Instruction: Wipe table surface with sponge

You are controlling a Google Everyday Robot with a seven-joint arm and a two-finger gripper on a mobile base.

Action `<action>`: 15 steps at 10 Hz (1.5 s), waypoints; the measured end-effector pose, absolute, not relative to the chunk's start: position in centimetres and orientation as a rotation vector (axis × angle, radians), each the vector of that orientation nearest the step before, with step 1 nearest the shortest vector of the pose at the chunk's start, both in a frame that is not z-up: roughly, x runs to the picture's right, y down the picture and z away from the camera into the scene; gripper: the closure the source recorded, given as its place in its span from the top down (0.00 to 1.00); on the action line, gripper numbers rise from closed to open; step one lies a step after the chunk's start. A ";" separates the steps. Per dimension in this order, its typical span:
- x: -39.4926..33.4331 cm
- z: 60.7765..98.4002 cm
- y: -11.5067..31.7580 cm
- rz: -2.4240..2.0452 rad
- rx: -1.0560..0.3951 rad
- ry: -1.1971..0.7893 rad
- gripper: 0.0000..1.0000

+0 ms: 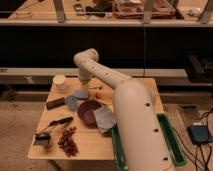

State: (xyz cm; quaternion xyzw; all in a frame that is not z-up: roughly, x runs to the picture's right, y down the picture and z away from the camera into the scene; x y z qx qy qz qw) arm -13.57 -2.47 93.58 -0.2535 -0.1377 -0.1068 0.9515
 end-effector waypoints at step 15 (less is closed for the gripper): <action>-16.4 94.9 0.3 -0.242 -0.521 -0.272 0.65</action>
